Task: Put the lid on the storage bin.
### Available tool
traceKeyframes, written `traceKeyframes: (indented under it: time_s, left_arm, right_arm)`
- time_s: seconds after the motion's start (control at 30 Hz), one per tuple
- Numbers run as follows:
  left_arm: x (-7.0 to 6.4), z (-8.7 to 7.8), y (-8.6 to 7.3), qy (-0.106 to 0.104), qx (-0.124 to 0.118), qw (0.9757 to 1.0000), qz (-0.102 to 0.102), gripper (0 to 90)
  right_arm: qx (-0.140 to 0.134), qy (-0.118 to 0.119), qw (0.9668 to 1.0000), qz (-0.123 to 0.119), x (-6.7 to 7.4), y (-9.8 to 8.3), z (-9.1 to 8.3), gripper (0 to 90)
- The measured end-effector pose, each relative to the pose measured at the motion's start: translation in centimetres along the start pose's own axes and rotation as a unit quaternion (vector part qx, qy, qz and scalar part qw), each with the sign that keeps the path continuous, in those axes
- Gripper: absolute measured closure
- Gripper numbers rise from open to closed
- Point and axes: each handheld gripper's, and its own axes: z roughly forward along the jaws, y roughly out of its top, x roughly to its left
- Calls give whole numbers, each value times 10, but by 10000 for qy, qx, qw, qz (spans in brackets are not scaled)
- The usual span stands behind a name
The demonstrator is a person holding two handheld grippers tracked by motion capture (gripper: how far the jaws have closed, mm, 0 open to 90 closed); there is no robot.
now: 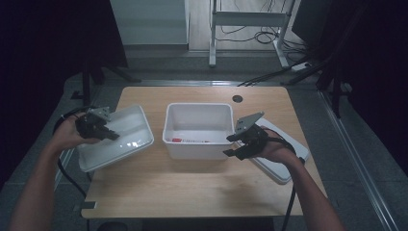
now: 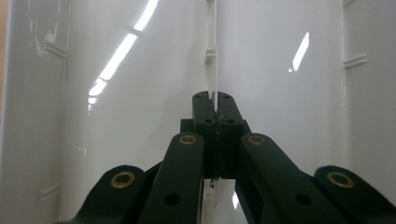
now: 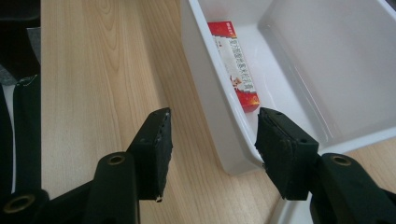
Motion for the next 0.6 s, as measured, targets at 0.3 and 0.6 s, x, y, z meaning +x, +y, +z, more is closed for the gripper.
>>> traceKeyframes:
  time_s: [0.3,0.6]
  left_arm:
    - [-6,-21,52,31,-145,9988,476,899]
    - [-12,-3,111,-161,-114,9955,923,899]
  right_arm:
    - [-72,38,9999,134,2,-16,2,448]
    - [-139,8,9995,270,3,-31,-3,448]
